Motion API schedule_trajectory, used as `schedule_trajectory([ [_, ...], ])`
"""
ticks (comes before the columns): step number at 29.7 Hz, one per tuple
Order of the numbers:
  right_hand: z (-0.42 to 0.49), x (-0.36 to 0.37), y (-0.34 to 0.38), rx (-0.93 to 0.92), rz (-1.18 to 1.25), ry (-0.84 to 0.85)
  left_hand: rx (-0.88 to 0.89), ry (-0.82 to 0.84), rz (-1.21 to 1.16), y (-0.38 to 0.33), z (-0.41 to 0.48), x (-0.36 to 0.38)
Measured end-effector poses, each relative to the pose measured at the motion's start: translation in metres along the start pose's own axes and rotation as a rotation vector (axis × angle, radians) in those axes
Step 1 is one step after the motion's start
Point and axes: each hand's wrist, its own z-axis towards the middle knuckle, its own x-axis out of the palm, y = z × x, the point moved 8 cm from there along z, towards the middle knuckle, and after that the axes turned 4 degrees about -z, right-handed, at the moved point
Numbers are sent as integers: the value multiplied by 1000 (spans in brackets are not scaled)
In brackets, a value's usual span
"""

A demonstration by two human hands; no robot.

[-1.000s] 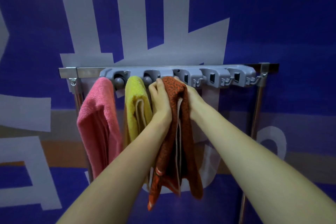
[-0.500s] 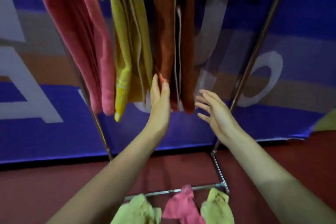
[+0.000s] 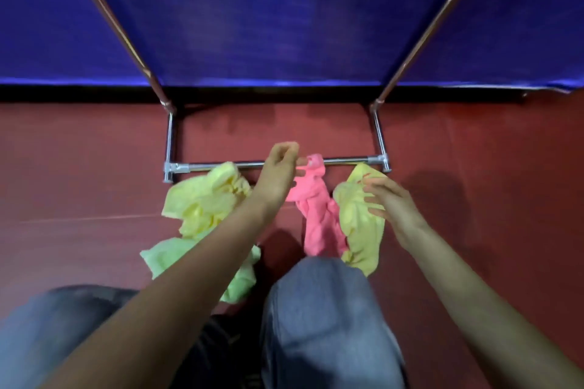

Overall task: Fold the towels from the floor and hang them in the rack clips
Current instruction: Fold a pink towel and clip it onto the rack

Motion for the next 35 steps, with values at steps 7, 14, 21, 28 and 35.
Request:
schedule_trajectory([
  [7, 42, 20, -118, 185, -319, 114, -379, 52, 219, 121, 22, -39],
  [14, 96, 64, -124, 64, -561, 228, -641, -84, 241, 184, 14, -109],
  [21, 155, 134, -94, -223, -769, 263, -538, -167, 71, 189, 43, -120],
  [28, 150, 200, -112, -497, -1341, 509, -613, -213, -138, 225, 46, -114],
  [35, 158, 230, -156, -343, -1708, 570, -688, -280, -223, 259, 32, -119],
])
